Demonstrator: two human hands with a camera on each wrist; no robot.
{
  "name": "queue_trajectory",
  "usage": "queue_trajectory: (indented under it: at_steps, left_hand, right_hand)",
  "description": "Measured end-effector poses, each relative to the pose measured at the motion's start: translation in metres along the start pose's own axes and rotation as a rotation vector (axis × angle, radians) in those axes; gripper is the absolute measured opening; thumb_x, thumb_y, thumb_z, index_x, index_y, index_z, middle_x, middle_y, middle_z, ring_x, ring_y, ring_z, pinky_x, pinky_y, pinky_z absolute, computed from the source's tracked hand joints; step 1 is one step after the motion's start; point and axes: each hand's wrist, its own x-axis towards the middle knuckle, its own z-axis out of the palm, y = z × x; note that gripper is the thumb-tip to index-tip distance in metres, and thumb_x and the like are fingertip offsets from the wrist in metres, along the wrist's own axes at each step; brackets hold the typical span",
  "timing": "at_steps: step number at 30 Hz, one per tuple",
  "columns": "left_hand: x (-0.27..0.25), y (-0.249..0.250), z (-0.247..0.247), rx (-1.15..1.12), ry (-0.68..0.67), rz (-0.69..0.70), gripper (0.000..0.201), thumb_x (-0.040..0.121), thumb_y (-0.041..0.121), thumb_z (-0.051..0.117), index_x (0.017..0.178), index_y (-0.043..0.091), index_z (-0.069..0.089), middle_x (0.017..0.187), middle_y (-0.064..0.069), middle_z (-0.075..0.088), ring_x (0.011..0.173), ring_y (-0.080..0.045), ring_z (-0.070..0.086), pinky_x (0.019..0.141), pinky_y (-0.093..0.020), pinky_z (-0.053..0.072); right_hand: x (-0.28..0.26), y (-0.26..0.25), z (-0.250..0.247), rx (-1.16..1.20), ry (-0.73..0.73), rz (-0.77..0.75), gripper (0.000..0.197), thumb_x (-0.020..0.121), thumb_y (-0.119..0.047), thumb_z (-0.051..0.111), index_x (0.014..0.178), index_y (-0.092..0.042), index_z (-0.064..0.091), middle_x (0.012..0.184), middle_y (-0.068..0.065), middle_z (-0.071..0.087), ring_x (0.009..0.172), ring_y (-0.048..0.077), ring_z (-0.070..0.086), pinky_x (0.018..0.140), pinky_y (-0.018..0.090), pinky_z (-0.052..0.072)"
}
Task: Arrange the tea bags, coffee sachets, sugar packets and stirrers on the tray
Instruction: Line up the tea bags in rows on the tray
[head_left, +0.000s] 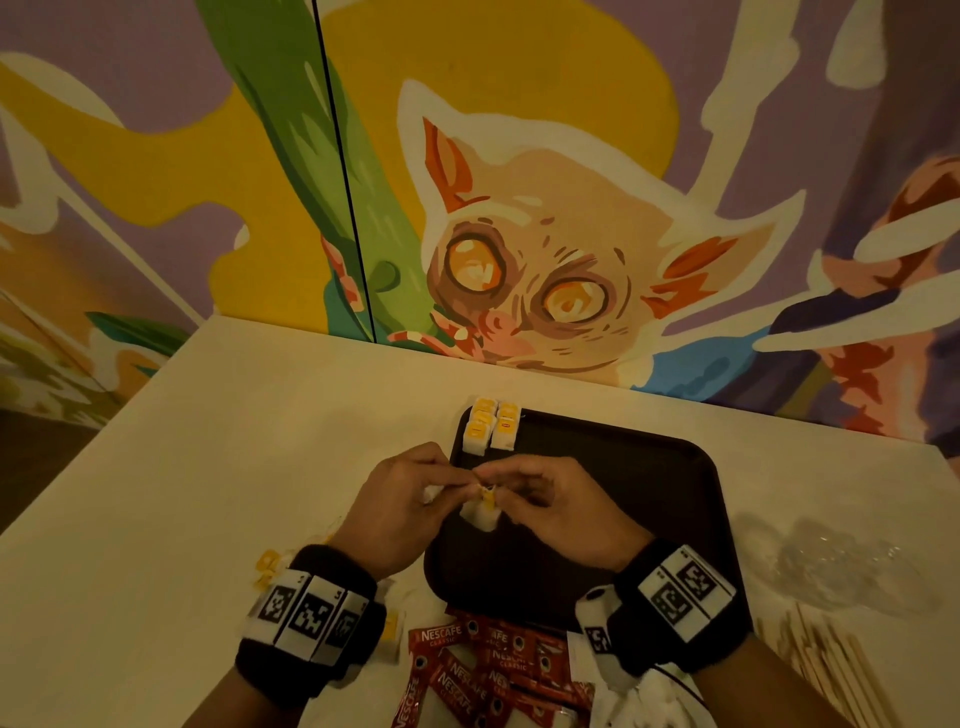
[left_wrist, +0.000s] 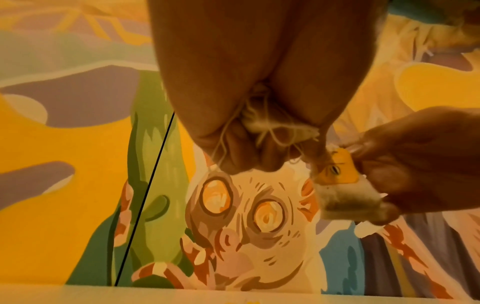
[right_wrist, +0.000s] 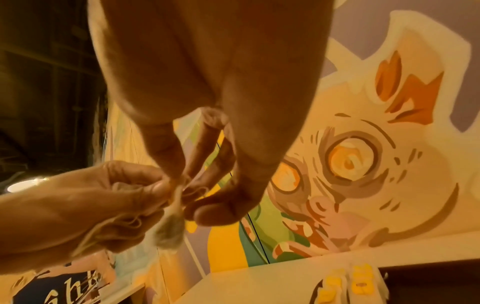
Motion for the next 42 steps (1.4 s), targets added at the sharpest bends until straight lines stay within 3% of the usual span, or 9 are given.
queue_trajectory:
  at_steps: [4,7,12,18,23,29,32,37,42]
  left_hand:
    - [0.0,-0.004,-0.005,0.07,-0.064,0.048,0.03,0.085,0.054,0.053,0.098,0.037,0.074,0.081,0.016,0.056,0.07,-0.004,0.056,0.059,-0.029,0.048]
    - [0.0,-0.007,-0.004,0.111,-0.078,0.054,0.036,0.086,0.057,0.045,0.097,0.038,0.074,0.082,0.017,0.054,0.07,-0.002,0.054,0.059,-0.029,0.048]
    - [-0.002,-0.01,-0.003,0.152,-0.1,0.036,0.037,0.085,0.058,0.043,0.095,0.038,0.073,0.082,0.018,0.052,0.07,-0.003,0.054,0.058,-0.034,0.049]
    - [-0.003,-0.009,-0.001,0.22,-0.141,0.021,0.043,0.084,0.06,0.037,0.094,0.039,0.072,0.083,0.019,0.05,0.07,-0.003,0.051,0.057,-0.029,0.045]
    - [-0.002,-0.005,0.001,0.221,-0.164,0.025,0.036,0.085,0.058,0.044,0.095,0.039,0.073,0.085,0.018,0.051,0.071,-0.004,0.052,0.058,-0.034,0.047]
    - [-0.002,0.001,0.002,-0.004,-0.153,0.102,0.031,0.086,0.053,0.052,0.096,0.034,0.074,0.085,0.014,0.056,0.076,-0.007,0.059,0.065,-0.04,0.051]
    - [0.0,0.01,-0.001,-0.097,-0.096,0.149,0.026,0.087,0.045,0.059,0.096,0.028,0.076,0.084,0.012,0.058,0.076,-0.008,0.06,0.066,-0.035,0.051]
    - [0.004,0.017,-0.006,-0.12,0.078,0.183,0.02,0.086,0.034,0.064,0.095,0.021,0.077,0.085,0.009,0.061,0.076,-0.004,0.06,0.067,-0.022,0.05]
    - [0.007,0.017,-0.006,-0.07,0.213,0.163,0.022,0.087,0.031,0.064,0.092,0.014,0.077,0.083,0.007,0.062,0.075,-0.002,0.06,0.066,-0.019,0.05]
  right_hand:
    - [0.0,0.0,-0.006,-0.005,-0.019,0.035,0.021,0.091,-0.012,0.067,0.11,-0.016,0.073,0.1,-0.001,0.074,0.092,0.01,0.069,0.075,0.018,0.052]
    - [-0.002,-0.002,-0.009,-0.028,-0.075,0.09,0.018,0.09,-0.018,0.068,0.107,-0.017,0.074,0.099,-0.001,0.073,0.085,0.007,0.067,0.068,0.016,0.05]
    - [-0.003,-0.008,-0.018,-0.259,-0.14,0.147,0.015,0.092,-0.026,0.065,0.105,-0.026,0.074,0.099,-0.01,0.072,0.091,-0.001,0.064,0.079,0.02,0.053]
    - [-0.001,-0.023,-0.029,-0.441,-0.158,0.145,0.007,0.094,-0.027,0.062,0.098,-0.029,0.068,0.098,-0.013,0.062,0.092,0.004,0.059,0.089,0.031,0.053]
    - [-0.002,-0.032,-0.028,-0.381,-0.11,0.073,0.009,0.095,-0.023,0.061,0.098,-0.031,0.064,0.099,-0.011,0.064,0.094,0.004,0.061,0.087,0.028,0.054]
    - [0.006,-0.022,-0.019,-0.165,0.046,0.009,0.01,0.095,-0.019,0.061,0.095,-0.028,0.065,0.094,-0.011,0.067,0.09,0.001,0.063,0.079,0.02,0.052]
    - [0.01,-0.011,-0.012,-0.032,0.105,0.012,0.01,0.094,-0.015,0.061,0.095,-0.023,0.067,0.09,-0.005,0.068,0.081,0.003,0.062,0.071,0.016,0.048]
    - [0.013,0.008,-0.001,0.012,0.13,0.025,0.016,0.094,-0.005,0.06,0.095,-0.017,0.071,0.094,0.0,0.071,0.091,0.011,0.067,0.084,0.028,0.053]
    - [0.01,0.011,0.009,0.061,0.13,0.028,0.022,0.096,-0.002,0.056,0.102,-0.017,0.07,0.082,-0.009,0.068,0.068,-0.002,0.059,0.064,0.015,0.045]
